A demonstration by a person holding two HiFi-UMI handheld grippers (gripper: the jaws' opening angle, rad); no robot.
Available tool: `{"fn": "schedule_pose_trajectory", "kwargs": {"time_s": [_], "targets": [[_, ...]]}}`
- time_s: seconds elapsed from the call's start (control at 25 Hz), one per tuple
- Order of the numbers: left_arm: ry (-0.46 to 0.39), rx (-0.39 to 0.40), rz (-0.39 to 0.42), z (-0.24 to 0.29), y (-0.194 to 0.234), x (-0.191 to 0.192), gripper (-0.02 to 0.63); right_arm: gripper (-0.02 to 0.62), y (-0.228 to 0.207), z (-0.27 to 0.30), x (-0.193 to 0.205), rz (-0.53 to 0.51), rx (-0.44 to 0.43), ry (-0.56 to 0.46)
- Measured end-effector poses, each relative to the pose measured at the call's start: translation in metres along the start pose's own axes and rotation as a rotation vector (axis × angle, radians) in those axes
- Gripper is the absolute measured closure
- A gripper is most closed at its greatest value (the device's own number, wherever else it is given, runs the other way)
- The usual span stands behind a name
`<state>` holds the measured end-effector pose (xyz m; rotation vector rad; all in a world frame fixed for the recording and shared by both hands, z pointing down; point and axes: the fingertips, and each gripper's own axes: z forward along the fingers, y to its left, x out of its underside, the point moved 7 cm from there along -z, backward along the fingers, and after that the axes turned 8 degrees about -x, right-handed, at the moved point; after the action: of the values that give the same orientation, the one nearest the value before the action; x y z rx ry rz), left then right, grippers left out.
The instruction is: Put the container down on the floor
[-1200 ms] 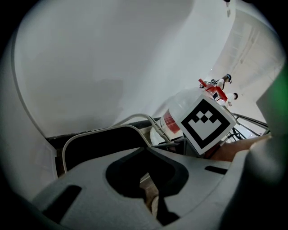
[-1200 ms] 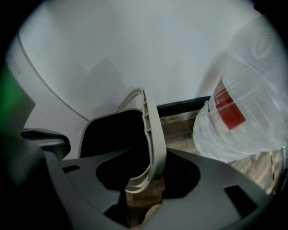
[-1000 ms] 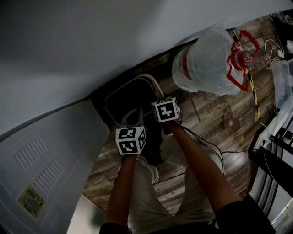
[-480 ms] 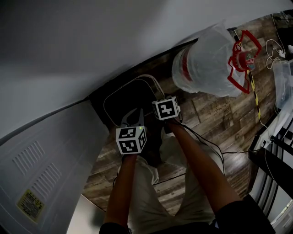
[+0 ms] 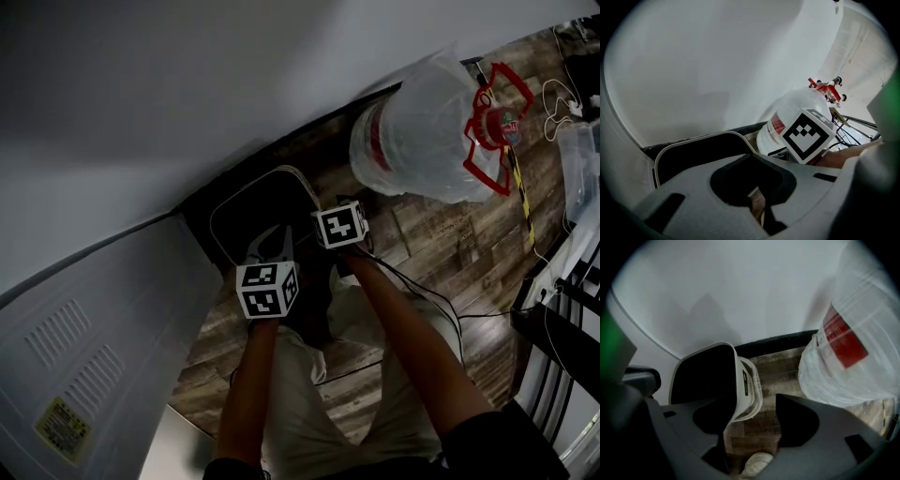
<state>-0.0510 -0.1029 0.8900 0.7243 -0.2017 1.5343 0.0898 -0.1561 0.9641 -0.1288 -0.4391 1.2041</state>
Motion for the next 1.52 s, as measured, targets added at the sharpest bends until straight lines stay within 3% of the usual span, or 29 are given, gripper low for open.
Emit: {"fn": "schedule_pose_trajectory", "kwargs": {"time_s": [0.6, 1.04, 1.52], "targets": [[-0.008, -0.007, -0.001, -0.029, -0.006, -0.018, 0.588, 0.337, 0.005, -0.039, 0.021, 0.109, 0.019, 0.024], [0.001, -0.007, 0.026, -0.085, -0.027, -0.052, 0.588, 0.345, 0.039, -0.107, 0.003, 0.141, -0.001, -0.032], [0.0, -0.014, 0.028, -0.165, -0.053, -0.094, 0.588, 0.536, 0.077, -0.196, -0.011, 0.103, -0.017, -0.083]]}}
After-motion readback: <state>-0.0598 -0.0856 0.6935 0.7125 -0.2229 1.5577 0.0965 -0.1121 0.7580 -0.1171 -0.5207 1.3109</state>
